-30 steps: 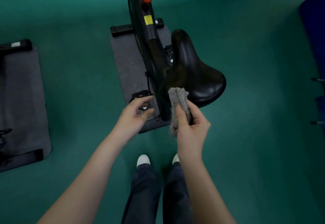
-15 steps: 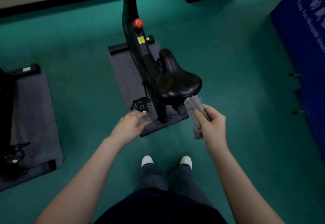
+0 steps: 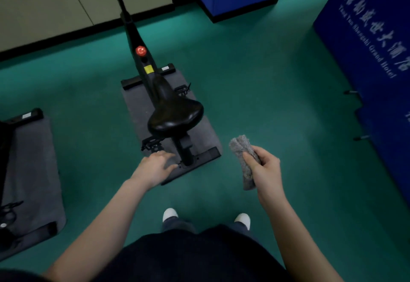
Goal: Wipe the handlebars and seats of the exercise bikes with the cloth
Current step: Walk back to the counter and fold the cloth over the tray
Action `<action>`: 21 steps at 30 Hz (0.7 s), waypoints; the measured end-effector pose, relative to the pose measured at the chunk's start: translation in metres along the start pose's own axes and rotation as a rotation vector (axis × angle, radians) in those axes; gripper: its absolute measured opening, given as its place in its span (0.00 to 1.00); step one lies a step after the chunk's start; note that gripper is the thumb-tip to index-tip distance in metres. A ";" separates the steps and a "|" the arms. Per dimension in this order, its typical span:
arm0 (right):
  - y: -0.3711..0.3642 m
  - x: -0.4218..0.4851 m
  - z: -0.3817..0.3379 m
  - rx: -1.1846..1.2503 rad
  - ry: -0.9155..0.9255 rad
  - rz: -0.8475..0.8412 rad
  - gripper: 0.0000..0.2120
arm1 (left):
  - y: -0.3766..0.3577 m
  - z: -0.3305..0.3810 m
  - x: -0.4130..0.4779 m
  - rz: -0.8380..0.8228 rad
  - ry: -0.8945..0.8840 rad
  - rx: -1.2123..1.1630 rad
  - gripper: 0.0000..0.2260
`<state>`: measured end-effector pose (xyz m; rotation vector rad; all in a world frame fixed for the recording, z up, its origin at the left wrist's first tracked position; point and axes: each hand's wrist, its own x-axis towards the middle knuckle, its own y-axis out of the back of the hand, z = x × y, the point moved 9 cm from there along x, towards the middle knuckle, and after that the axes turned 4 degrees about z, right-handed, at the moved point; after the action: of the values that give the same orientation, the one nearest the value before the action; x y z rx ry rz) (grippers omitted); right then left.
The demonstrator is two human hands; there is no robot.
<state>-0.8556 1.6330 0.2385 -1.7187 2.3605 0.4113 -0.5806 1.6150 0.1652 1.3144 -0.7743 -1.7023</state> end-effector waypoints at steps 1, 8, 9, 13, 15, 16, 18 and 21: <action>0.021 0.005 -0.001 0.001 0.012 0.007 0.12 | -0.004 0.023 0.004 0.008 -0.007 -0.014 0.21; 0.177 0.047 -0.007 0.014 0.033 0.136 0.11 | -0.026 0.195 0.026 0.020 -0.140 -0.047 0.21; 0.198 0.051 -0.007 0.026 0.030 0.170 0.10 | -0.024 0.214 0.029 0.026 -0.165 -0.038 0.21; 0.260 0.066 -0.007 0.076 0.027 0.270 0.11 | -0.010 0.269 0.047 0.064 -0.213 0.013 0.21; 0.275 0.076 -0.006 0.063 0.020 0.284 0.10 | -0.005 0.284 0.058 0.067 -0.218 0.037 0.22; 0.279 0.081 -0.006 0.057 0.013 0.288 0.08 | -0.003 0.290 0.064 0.066 -0.218 0.040 0.22; 0.283 0.096 -0.008 0.052 0.012 0.294 0.07 | 0.000 0.298 0.077 0.068 -0.219 0.042 0.22; 0.275 0.123 -0.018 0.034 0.024 0.276 0.07 | 0.003 0.302 0.100 0.064 -0.203 0.043 0.22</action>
<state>-1.1551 1.5962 0.2469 -1.3936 2.6149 0.3899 -0.8822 1.5197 0.2017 1.1443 -0.9639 -1.7950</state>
